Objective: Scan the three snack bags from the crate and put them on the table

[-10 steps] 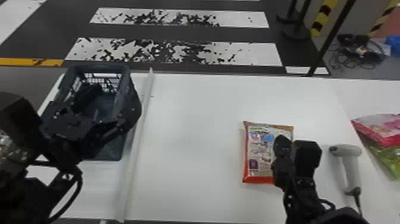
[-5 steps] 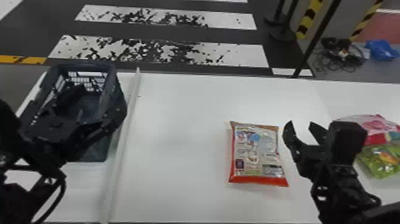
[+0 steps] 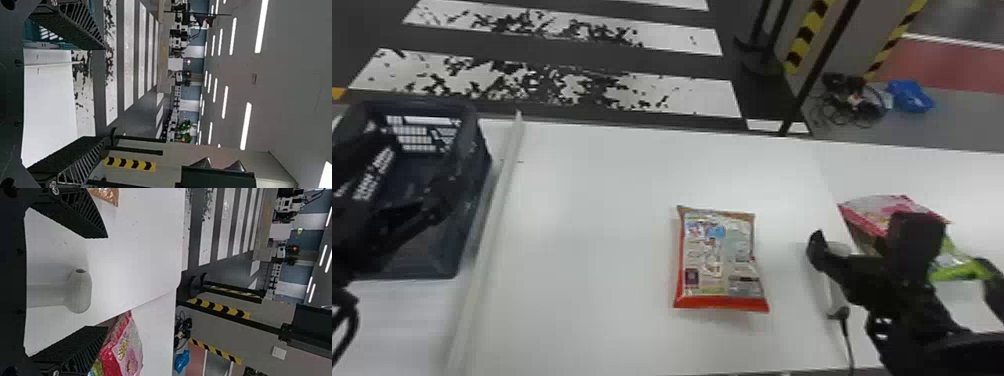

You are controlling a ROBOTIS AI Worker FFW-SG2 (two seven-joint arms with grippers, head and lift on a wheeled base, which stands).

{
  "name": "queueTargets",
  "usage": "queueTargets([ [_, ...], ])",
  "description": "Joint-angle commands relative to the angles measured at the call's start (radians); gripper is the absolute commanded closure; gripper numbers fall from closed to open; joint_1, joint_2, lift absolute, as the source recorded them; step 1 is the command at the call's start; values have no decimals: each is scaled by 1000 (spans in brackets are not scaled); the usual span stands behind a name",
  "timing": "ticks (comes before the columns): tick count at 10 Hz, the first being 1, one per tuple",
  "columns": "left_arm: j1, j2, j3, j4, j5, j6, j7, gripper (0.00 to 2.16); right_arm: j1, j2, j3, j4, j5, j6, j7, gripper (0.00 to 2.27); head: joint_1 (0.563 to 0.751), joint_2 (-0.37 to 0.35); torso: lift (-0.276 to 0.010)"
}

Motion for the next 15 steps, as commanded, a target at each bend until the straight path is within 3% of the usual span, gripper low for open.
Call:
queueTargets([
  [1, -11, 2, 2, 16, 4, -3, 0, 56, -7, 0, -34, 81, -10, 15, 43, 53, 695, -212, -94],
  [6, -22, 10, -1, 22, 4, -3, -9, 56, -116, -1, -34, 332, 0, 48, 141, 140, 695, -264, -94],
  [7, -20, 11, -1, 22, 4, 0, -11, 60, -136, -1, -25, 357, 11, 54, 151, 566, 695, -269, -94],
  [8, -22, 11, -1, 20, 4, 0, -11, 60, -148, -1, -20, 360, 13, 110, 152, 1912, 695, -272, -94],
  [9, -23, 11, -3, 20, 4, 3, -11, 60, -152, -1, -20, 360, 16, 122, 163, 2192, 695, -269, -94],
  [12, -34, 10, -9, 22, 2, 9, -6, 60, -107, 7, -34, 311, 7, 57, 169, 2240, 695, -264, -94],
  [15, -45, 4, -15, 28, -1, 15, -6, 60, 6, 76, -68, 49, -44, 67, 163, 2240, 695, -246, -94],
])
